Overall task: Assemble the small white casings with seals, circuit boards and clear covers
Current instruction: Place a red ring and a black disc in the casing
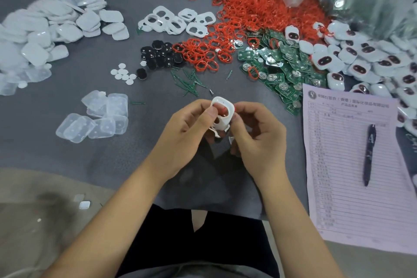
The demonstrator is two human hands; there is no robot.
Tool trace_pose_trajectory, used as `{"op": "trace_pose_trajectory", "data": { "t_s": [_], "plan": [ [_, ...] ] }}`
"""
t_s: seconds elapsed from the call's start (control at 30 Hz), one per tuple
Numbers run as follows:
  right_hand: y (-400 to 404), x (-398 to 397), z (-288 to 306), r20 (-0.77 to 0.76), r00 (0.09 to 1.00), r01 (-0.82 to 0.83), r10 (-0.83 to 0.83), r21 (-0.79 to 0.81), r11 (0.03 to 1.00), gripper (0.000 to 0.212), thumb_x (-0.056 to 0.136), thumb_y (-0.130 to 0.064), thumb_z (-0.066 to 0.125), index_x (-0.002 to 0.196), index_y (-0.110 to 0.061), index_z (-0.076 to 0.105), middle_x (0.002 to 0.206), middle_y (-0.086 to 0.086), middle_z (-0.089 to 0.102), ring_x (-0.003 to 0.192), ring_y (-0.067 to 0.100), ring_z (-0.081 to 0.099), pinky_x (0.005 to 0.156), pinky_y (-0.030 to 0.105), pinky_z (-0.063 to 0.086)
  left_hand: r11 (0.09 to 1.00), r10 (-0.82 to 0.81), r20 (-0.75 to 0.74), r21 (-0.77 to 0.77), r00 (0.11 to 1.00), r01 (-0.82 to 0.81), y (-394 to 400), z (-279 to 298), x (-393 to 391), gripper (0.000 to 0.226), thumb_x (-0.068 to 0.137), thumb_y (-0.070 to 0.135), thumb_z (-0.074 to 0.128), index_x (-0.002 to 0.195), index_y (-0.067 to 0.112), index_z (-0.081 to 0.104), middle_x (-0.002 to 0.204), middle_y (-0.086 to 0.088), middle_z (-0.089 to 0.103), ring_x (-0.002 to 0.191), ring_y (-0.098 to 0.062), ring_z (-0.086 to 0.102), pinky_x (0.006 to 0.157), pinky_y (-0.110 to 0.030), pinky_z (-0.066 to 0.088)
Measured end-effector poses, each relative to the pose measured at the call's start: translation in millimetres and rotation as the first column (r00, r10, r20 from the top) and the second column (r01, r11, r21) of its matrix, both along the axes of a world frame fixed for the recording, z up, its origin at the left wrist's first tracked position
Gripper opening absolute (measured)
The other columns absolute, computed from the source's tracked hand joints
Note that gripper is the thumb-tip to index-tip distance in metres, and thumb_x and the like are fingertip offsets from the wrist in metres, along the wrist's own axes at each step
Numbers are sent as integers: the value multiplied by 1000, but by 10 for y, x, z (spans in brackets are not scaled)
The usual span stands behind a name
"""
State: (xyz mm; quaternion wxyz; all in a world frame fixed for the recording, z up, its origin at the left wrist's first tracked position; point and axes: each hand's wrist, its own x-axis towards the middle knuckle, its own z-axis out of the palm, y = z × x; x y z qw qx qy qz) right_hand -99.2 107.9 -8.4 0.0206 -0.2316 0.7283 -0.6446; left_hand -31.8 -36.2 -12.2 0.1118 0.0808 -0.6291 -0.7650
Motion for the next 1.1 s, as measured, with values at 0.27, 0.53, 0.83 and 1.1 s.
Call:
{"op": "trace_pose_trajectory", "data": {
  "t_s": [0.27, 0.53, 0.83, 1.1],
  "plan": [
    [-38, -9, -4, -52, 975, 206, -214, -138, 969, 19, 97, -6, 68, 105, -23, 65, 89, -9, 71, 62, 7, 63, 49, 17, 49, 992, 124, -40, -12, 992, -124, 39, 6, 1, 15, 105, 26, 61, 109, 21, 74, 92, 2, 76, 74, -18, 74, 58, -23, 55],
    [-31, 18, -24, -339, 927, 191, -158, 65, 980, 18, 95, -6, 71, 103, -23, 73, 94, -11, 66, 83, 10, 67, 63, 27, 55, 983, 122, -29, -134, 992, -124, 52, -14, 2, 14, 104, 20, 63, 109, 12, 74, 87, 0, 76, 70, -13, 70, 59, -24, 55],
    [-21, 34, 12, -352, 930, 142, -102, 90, 986, 20, 88, -8, 80, 106, -13, 75, 104, 1, 67, 86, 5, 66, 58, 13, 49, 984, 127, -37, -125, 991, -131, 24, 8, 6, 17, 104, 24, 60, 107, 16, 75, 91, 2, 75, 72, -11, 68, 60, -20, 53],
    [-24, 43, -49, -386, 911, 193, -146, 85, 978, 24, 91, -12, 80, 115, -12, 77, 101, 0, 69, 81, 10, 67, 64, 21, 56, 979, 115, -7, -167, 993, -115, 18, 20, 10, 28, 108, 39, 52, 98, 24, 74, 84, 4, 70, 69, -12, 61, 61, -25, 50]
  ]
}}
